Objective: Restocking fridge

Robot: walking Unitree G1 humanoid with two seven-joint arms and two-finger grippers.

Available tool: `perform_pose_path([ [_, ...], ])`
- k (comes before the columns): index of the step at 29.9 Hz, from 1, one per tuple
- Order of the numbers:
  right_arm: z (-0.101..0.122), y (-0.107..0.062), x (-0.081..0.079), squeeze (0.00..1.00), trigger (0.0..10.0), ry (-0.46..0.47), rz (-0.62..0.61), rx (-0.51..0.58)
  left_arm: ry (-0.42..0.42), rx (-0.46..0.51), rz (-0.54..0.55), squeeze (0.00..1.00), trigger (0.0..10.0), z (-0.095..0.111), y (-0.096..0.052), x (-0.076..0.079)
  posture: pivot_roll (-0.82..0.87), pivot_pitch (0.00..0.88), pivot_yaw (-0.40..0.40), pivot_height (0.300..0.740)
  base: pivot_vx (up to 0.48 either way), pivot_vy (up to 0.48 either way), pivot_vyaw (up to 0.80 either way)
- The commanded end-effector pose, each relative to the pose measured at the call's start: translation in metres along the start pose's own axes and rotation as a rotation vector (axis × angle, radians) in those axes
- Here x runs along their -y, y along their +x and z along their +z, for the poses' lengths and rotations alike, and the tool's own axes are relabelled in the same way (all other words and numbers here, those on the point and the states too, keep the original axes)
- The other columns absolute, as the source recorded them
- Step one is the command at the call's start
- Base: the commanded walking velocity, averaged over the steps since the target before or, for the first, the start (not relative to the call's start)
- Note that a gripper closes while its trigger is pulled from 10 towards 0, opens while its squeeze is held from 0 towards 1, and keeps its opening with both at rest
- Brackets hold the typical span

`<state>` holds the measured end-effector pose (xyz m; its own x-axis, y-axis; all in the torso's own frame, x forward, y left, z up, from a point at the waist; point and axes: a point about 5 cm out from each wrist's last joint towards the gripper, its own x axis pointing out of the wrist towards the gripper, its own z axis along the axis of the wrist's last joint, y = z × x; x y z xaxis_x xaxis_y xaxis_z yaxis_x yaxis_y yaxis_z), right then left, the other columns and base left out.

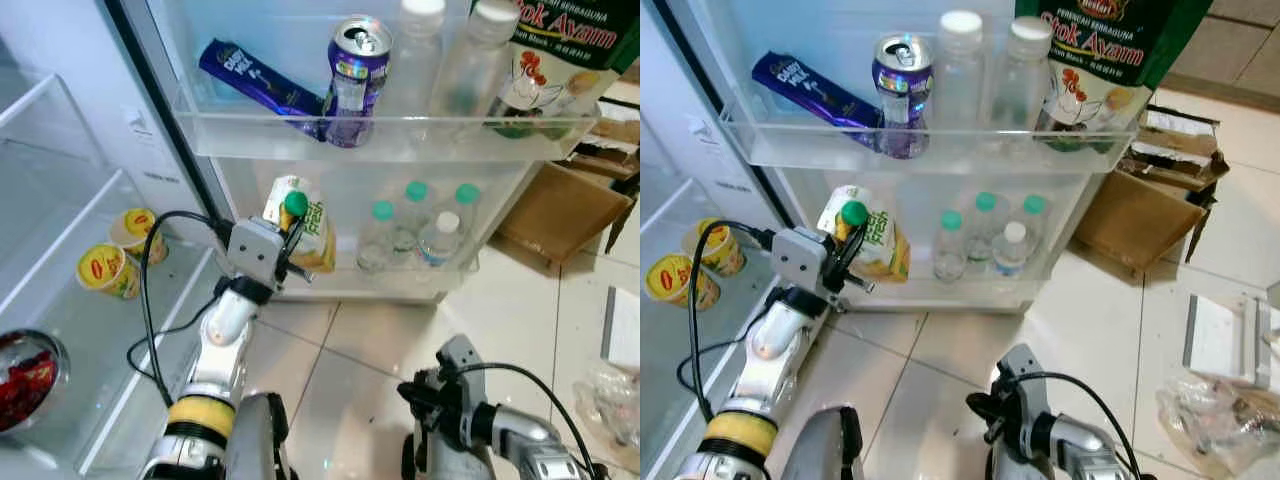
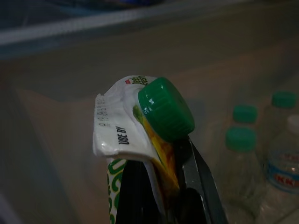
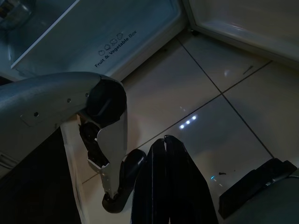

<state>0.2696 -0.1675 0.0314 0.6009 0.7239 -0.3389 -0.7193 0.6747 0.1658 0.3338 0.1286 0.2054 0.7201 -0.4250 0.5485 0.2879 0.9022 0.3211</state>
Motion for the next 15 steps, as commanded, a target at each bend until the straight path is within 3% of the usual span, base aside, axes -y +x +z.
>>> perform_pose_path([
  [1, -0.017, -0.004, -0.008, 0.00, 10.0, 0.053, 0.014, -0.050, 0.007, 0.049, -0.007, 0.00, 10.0, 0.005, 0.005, 0.004, -0.17, 0.446, -0.006, 0.555, 0.000, 0.000, 0.00],
  [7, -0.014, -0.005, -0.010, 0.00, 10.0, 0.057, 0.013, -0.038, 0.074, 0.080, -0.041, 0.00, 10.0, 0.012, 0.011, 0.002, -0.16, 0.451, 0.000, 0.555, 0.000, 0.000, 0.00],
  [10, -0.012, -0.006, -0.014, 0.00, 10.0, 0.064, 0.017, -0.029, 0.139, 0.057, -0.066, 0.00, 10.0, 0.008, 0.006, -0.001, -0.16, 0.456, 0.002, 0.555, 0.000, 0.000, 0.00],
  [15, -0.009, -0.007, -0.016, 0.00, 10.0, 0.067, 0.020, -0.024, 0.172, 0.008, -0.079, 0.00, 10.0, -0.003, -0.001, -0.003, -0.16, 0.458, 0.002, 0.555, 0.000, 0.000, 0.00],
])
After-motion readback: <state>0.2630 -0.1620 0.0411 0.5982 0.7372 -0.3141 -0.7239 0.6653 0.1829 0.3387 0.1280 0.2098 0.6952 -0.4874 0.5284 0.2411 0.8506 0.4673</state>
